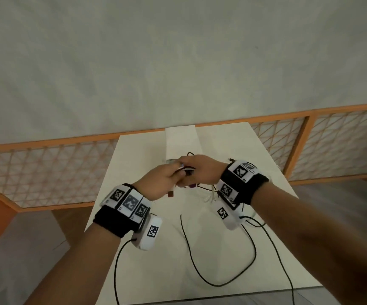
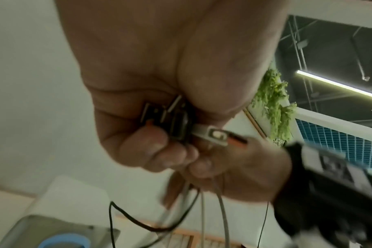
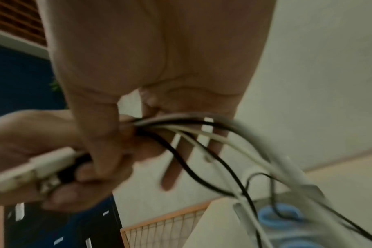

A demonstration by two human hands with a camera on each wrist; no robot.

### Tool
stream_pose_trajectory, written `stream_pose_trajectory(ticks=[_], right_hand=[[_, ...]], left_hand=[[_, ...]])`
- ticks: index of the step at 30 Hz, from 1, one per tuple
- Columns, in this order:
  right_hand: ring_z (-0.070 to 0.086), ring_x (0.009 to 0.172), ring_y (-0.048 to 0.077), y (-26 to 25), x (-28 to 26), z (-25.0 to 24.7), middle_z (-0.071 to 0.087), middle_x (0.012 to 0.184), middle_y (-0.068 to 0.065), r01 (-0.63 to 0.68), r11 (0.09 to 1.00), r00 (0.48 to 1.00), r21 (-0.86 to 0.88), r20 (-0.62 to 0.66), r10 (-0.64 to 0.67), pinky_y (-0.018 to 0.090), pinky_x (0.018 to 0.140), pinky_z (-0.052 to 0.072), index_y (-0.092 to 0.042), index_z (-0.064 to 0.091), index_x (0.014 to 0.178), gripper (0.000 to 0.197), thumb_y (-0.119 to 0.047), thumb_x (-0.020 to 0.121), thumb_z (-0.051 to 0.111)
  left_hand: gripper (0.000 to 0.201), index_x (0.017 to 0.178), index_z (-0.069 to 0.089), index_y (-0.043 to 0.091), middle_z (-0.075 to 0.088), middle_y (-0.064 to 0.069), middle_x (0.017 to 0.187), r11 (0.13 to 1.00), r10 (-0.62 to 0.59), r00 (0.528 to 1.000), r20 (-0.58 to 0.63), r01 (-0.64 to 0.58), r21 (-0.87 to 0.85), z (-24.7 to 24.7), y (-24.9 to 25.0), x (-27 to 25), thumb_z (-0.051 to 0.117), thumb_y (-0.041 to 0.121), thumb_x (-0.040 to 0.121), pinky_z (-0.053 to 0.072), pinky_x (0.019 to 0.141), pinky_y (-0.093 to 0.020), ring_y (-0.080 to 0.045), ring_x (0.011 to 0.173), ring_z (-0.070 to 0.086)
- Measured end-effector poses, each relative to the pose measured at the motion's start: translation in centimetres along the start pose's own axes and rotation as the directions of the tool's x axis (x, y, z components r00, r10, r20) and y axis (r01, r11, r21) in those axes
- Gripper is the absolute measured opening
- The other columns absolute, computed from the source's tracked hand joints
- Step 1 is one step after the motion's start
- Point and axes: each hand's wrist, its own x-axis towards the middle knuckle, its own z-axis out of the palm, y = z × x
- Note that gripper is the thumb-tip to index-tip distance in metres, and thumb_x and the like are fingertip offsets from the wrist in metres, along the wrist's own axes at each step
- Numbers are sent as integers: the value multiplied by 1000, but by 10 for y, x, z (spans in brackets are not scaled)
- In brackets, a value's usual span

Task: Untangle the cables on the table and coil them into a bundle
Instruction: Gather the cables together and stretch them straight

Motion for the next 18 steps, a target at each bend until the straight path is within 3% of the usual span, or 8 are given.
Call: stream_pose_trajectory(ticks=[2, 5, 7, 9, 12, 15, 17, 18], right_hand=[[67, 65, 15, 21, -8, -4, 67, 81, 8, -17, 993, 996, 116, -82, 27, 36, 68, 58, -16, 65, 100, 21, -24, 81, 71], [58, 49, 2, 61, -28, -15, 63, 72, 5, -91, 985, 984, 144, -141, 112, 21, 55, 46, -10, 67, 91, 9, -17, 85, 67], [53, 51, 0, 90, -43, -23, 59, 66, -4, -203, 978, 972, -46, -134, 196, 20, 58, 43, -17, 65, 83, 4, -20, 85, 66], [52, 59, 6, 121, -59, -29, 55, 65, -7, -345, 882, 938, -322, -148, 313, 21, 67, 40, -22, 60, 81, 8, -26, 87, 61], [63, 81, 17, 161, -84, -43, 66, 73, -7, -577, 691, 813, -436, -225, 537, 32, 85, 38, -27, 63, 85, 20, -43, 85, 51], [63, 89, 22, 188, -103, -66, 71, 92, 3, -600, 599, 781, -530, -230, 580, 27, 69, 38, -22, 59, 85, 16, -37, 88, 53], [59, 74, 22, 191, -112, -80, 64, 73, 3, -667, 577, 744, -471, -387, 544, 26, 56, 36, -22, 54, 73, 22, -33, 92, 53], [55, 67, 23, 195, -113, -92, 58, 66, 3, -713, 612, 692, -342, -484, 535, 27, 54, 35, -18, 55, 72, 25, -31, 93, 52]], left_hand=[[21, 82, 55, 15, 50, 3, 67, 985, 13, 998, -66, -24, -169, -19, -2, -9, 42, 15, 99, 40, 47, -16, -10, 57, 48], [24, 76, 49, 13, 50, 9, 55, 947, -67, 962, -265, -22, -320, -51, -13, -21, 43, 14, 99, 31, 39, -14, -8, 45, 43], [22, 77, 48, 17, 49, 12, 50, 900, -139, 901, -412, -59, -431, -71, -21, -27, 43, 17, 99, 26, 37, -13, -2, 40, 41], [24, 75, 47, 20, 47, 12, 49, 830, -193, 834, -517, -143, -540, -92, -28, -33, 42, 19, 99, 22, 37, -12, -3, 38, 39], [28, 71, 46, 21, 45, 12, 51, 780, -244, 788, -565, -187, -598, -109, -39, -37, 44, 24, 99, 20, 40, -14, -6, 39, 37], [29, 70, 48, 22, 45, 11, 51, 749, -283, 787, -548, -176, -639, -104, -48, -35, 44, 24, 99, 18, 39, -15, -6, 38, 37], [27, 73, 48, 22, 45, 10, 52, 735, -319, 780, -538, -155, -660, -96, -55, -29, 44, 22, 99, 17, 38, -14, -5, 37, 36], [26, 74, 48, 22, 45, 7, 55, 747, -341, 783, -520, -110, -656, -92, -61, -25, 43, 22, 99, 18, 37, -12, -5, 35, 37]])
